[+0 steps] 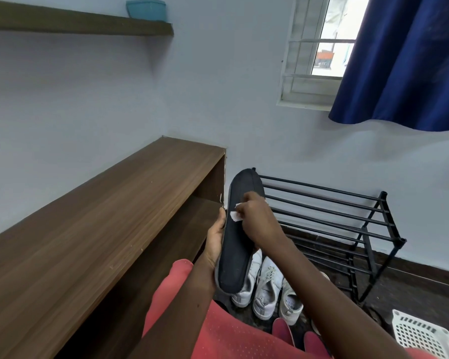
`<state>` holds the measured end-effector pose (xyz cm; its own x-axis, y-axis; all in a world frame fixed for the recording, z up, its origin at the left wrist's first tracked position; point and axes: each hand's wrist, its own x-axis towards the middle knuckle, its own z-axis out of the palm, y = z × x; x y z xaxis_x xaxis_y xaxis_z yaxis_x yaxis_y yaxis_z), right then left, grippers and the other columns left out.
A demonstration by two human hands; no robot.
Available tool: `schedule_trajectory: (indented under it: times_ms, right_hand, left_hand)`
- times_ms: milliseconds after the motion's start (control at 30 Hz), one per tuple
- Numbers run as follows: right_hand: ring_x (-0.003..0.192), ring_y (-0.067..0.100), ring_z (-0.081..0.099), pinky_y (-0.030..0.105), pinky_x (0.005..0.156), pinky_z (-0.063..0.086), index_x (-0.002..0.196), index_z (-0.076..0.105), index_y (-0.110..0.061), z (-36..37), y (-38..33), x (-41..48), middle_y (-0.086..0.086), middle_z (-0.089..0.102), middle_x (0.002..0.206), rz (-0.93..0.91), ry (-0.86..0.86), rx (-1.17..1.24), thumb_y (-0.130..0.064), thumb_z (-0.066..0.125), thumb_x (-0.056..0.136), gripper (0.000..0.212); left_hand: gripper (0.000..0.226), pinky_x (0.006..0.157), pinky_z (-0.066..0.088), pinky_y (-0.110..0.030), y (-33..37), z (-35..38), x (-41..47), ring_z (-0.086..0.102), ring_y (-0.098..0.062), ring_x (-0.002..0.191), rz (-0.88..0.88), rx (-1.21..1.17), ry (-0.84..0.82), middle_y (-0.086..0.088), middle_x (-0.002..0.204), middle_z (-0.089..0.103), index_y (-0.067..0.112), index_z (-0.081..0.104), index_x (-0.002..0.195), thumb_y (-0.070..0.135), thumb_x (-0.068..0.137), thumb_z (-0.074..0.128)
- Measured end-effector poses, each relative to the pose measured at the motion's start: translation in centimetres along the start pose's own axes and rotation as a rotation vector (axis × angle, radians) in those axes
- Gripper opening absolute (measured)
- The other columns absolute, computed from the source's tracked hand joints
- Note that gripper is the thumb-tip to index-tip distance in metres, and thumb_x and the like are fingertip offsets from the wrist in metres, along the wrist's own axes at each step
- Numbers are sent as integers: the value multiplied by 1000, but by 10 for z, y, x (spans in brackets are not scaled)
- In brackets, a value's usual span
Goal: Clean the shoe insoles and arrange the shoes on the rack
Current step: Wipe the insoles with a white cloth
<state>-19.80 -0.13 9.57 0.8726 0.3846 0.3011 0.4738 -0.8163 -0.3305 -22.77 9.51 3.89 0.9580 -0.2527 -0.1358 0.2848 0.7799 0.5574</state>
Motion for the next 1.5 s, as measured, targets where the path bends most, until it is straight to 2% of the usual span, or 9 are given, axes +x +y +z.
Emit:
schedule_trajectory:
  times_ms: [200,333,467,633,833,967,1067,1267,1500]
  right_hand:
    - [93,27,60,30,84,43,92,73,-2,24,-17,-31,12,63,102,-117,-106,72,1,50,86,23]
    - [78,22,60,25,80,42,90,71,-7,18,-25,-49,11,68,88,-89,-66,185,4,54,81,22]
    - [68,27,57,33,60,43,99,46,-11,5,-18,-32,13,64,78,57,56,244,2,54,78,26]
    - [75,32,62,42,63,52,97,41,-11,-2,7,9,13,67,80,191,204,246,3,56,79,27]
    - [78,31,63,28,54,34,92,39,-15,6,-14,-18,15,66,85,65,96,243,-2,55,84,23]
    - [79,31,62,28,56,36,96,43,-11,17,-29,-56,12,67,84,57,68,339,6,52,79,25]
    - [83,28,63,34,59,46,94,40,-14,26,-35,-77,13,68,83,40,13,395,7,53,76,30]
    - [71,16,66,33,62,54,90,39,-15,18,-21,-61,12,69,78,154,-98,438,10,60,68,39]
    - [70,31,60,39,58,46,97,41,-7,5,0,-2,16,63,80,132,186,321,9,47,80,24]
  left_hand:
    - [74,93,48,-38,5,-25,15,65,-29,102,-2,70,181,-22,111,65,-3,69,105,60,91,34]
    - [83,102,41,-41,2,-28,19,47,-33,126,3,49,229,-25,136,48,-5,47,133,64,86,41]
    - [63,90,51,-36,-4,-15,13,64,-26,104,-9,38,150,-18,112,65,2,64,114,54,85,47]
    - [54,78,57,-33,-14,5,6,69,-24,93,-94,104,39,-15,108,68,9,72,106,49,88,41]
    - [56,72,58,-29,-2,-1,12,70,-22,85,-7,65,123,-15,94,69,7,75,93,49,94,38]
    - [77,85,54,-39,5,-7,15,61,-30,100,-21,-25,309,-21,125,56,-3,52,128,59,83,52]
    - [76,63,58,-39,9,-12,16,57,-34,103,25,-127,340,-20,141,43,2,41,139,58,88,45]
    - [68,92,47,-40,3,-18,12,61,-32,100,59,-14,423,-22,116,61,-4,52,126,53,95,34]
    - [51,66,55,-32,-2,6,8,68,-25,80,21,189,317,-17,92,70,5,65,101,46,98,36]
